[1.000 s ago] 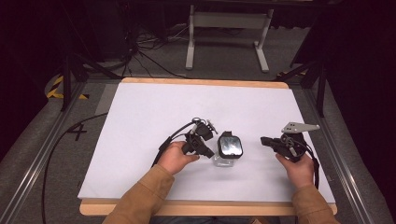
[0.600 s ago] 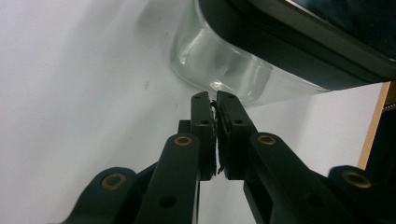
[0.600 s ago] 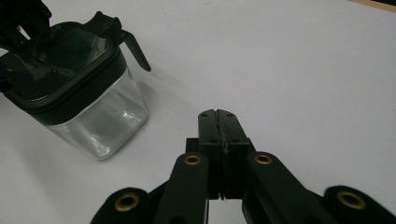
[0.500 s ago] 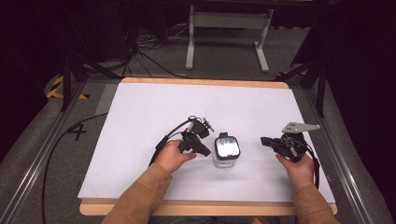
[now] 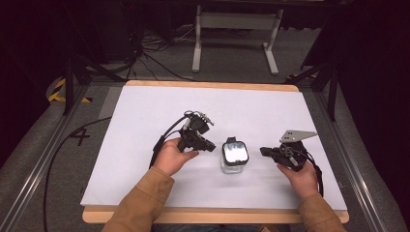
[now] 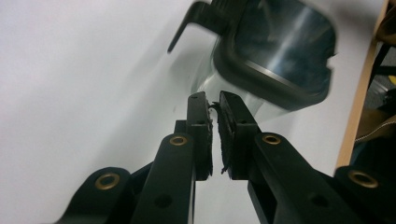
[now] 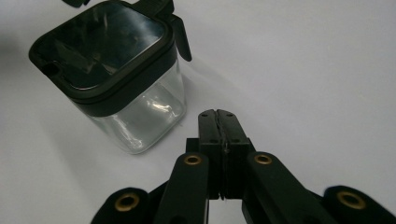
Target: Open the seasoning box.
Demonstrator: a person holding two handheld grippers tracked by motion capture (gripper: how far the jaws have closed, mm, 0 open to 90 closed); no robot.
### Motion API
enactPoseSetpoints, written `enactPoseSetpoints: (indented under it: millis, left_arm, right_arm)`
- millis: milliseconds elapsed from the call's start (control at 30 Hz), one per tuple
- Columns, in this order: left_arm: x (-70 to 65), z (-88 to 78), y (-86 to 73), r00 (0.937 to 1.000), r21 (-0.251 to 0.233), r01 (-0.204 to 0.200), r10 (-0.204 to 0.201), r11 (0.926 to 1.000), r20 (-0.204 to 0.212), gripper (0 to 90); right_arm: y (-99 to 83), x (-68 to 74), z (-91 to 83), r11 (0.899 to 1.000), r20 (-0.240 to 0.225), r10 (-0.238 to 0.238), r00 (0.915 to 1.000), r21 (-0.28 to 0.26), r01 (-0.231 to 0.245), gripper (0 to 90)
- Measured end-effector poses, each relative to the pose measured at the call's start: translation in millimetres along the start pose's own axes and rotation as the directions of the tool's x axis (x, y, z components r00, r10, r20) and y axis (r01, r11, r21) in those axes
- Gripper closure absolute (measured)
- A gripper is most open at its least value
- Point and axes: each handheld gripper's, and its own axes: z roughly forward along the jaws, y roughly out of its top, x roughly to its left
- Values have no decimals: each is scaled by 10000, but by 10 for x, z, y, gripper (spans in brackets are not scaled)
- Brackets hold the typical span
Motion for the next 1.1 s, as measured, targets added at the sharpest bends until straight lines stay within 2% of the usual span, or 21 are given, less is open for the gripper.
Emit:
enactPoseSetpoints:
  millis: [133,233,333,433,533,633,833,900,1100]
  left_arm:
    - [-46,-109,83,9997,-794,-257,256,9965,-28,829]
    - [-54,-123,142,9995,-1075,-311,315,9937,20,830]
    - [-31,-104,220,9994,-1326,-227,259,9909,230,833]
    - [12,-44,309,9976,-1709,-336,434,9847,541,839]
    - [51,64,385,9968,-1625,-308,422,9862,673,844]
    - [67,163,436,9962,-1470,-452,555,9881,668,844]
    - [90,317,481,9963,-1215,-270,366,9922,773,855]
    - [106,346,486,9970,-1119,-226,306,9935,704,862]
    - [131,374,492,9964,-1160,-67,165,9932,836,863]
  right_arm:
    - [6,20,-24,10000,-66,-27,10000,-60,26,895]
    - [-9,29,-40,10000,-76,40,10000,-62,-40,895]
    - [-26,44,-54,10000,-70,62,10000,-29,-62,895]
    - [-41,49,-83,10000,-13,62,10000,-26,-62,895]
    - [-63,41,-118,9999,35,99,9999,-78,-99,895]
    - [-81,27,-150,9998,54,144,9999,-134,-143,895]
    - [-86,30,-142,9997,-24,214,9998,-121,-215,895]
    - [-85,27,-137,9998,-24,180,9998,-120,-180,894]
    - [-86,21,-133,9998,-38,163,9999,-116,-163,894]
